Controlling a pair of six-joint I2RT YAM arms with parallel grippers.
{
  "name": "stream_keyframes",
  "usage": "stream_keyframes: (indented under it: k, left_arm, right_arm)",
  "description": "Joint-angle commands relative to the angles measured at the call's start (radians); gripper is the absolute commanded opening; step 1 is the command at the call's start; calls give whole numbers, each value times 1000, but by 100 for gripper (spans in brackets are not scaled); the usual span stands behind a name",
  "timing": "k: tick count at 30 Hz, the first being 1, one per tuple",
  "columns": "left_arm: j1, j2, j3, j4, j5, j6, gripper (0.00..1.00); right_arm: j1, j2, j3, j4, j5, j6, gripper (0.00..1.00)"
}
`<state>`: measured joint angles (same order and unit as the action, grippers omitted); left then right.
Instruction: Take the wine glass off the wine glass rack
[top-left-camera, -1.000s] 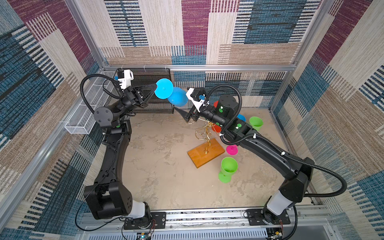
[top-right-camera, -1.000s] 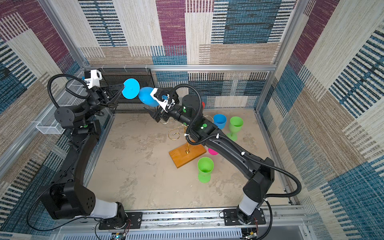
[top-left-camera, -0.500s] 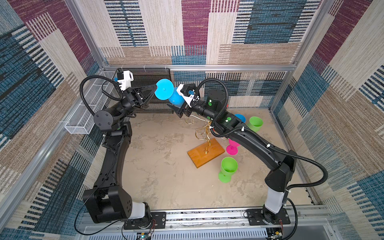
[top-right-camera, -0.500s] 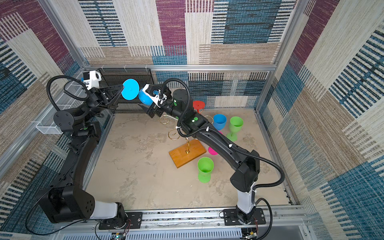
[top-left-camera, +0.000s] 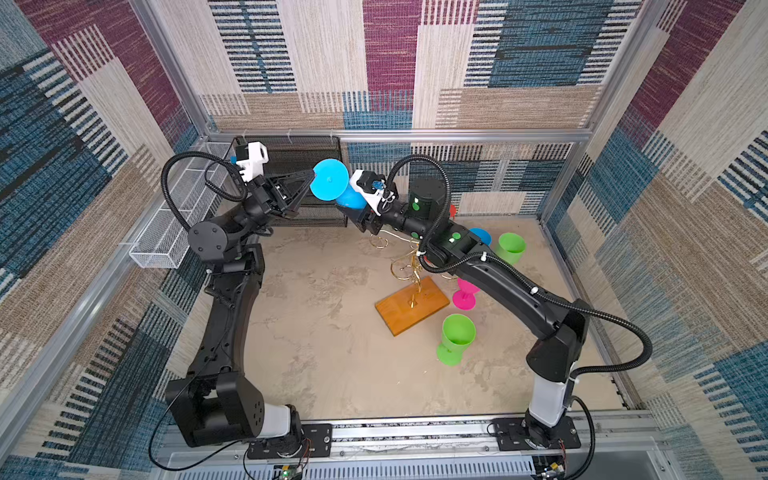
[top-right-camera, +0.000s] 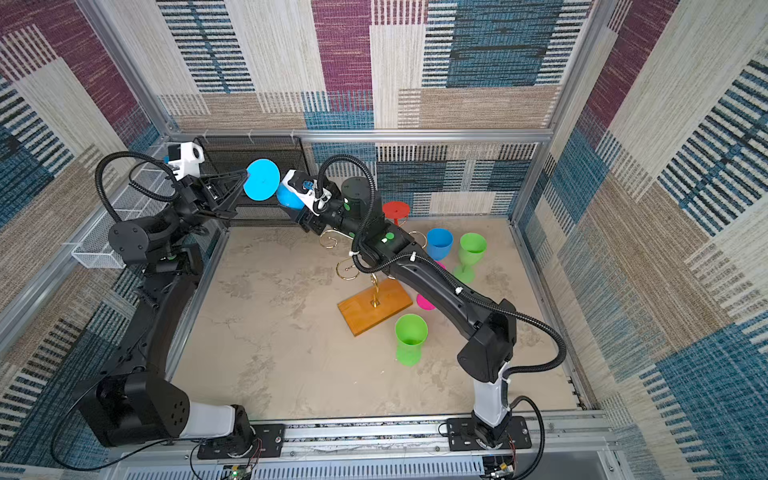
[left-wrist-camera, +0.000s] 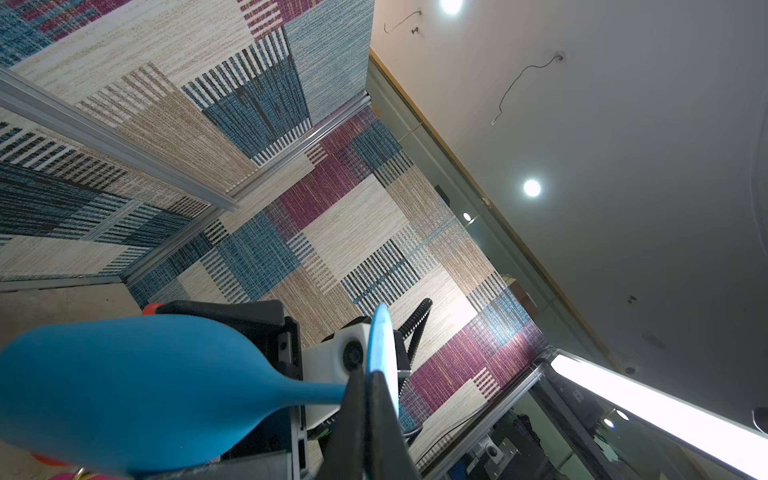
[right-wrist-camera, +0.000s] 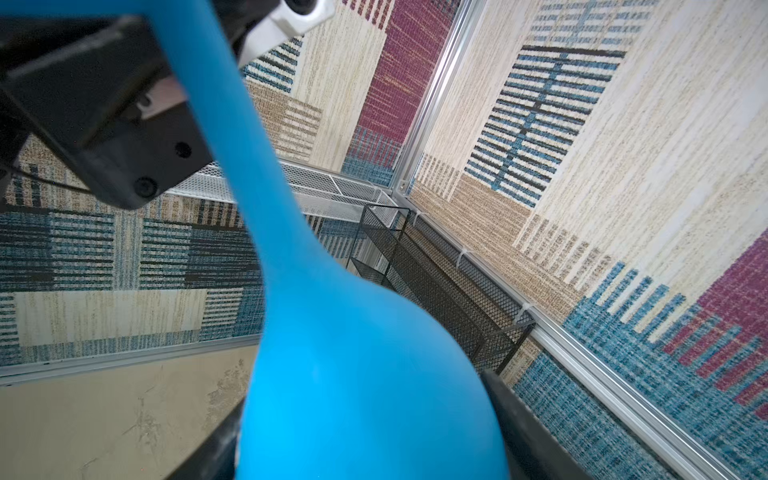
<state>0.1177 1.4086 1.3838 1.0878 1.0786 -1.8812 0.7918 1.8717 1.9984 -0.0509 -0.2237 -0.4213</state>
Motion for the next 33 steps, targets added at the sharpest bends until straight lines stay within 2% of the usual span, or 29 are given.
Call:
stream_keyframes:
  k: [1,3,5,10,13,15,19,21,27,29,30,33]
  left_arm:
    - [1,3,14,58,-24,-3,0]
    - [1,3,16,69,-36,1,16]
    - [1,4,24,65,-31,15,26]
    - [1,3,21,55,-48,60,33]
    - [1,-9,4,21,-64,173,33]
    - [0,-40,-21,-80,-77,337,34]
    - [-30,-153,-75,-456,-147,902,36]
    - [-59,-193,-111,-564,-212,1112,36]
    - [-128,-239,-179,-566,-317,1547,39]
    - [-153,-249,-201,-530,-269,1726,40]
    - [-169,-252,-209,-527,-284,1804,41]
    - [-186,-246,-212,-518,-265,1948,40]
  right_arm:
    - [0,-20,-7,-9,18,18,70]
    - [2,-25,-7,-24,30,18,69]
    - [0,-32,2,-58,50,16,66]
    - [0,-63,16,-151,99,37,60]
    - [0,-85,40,-251,142,67,58]
    - [0,-99,64,-328,168,95,57]
    - [0,-129,118,-496,179,165,54]
    - [0,-141,134,-556,190,195,53]
    - [0,-152,184,-708,181,245,49]
    - [1,-154,186,-736,177,252,49]
    - [1,-154,187,-750,171,253,48]
    - [1,-152,190,-778,163,262,48]
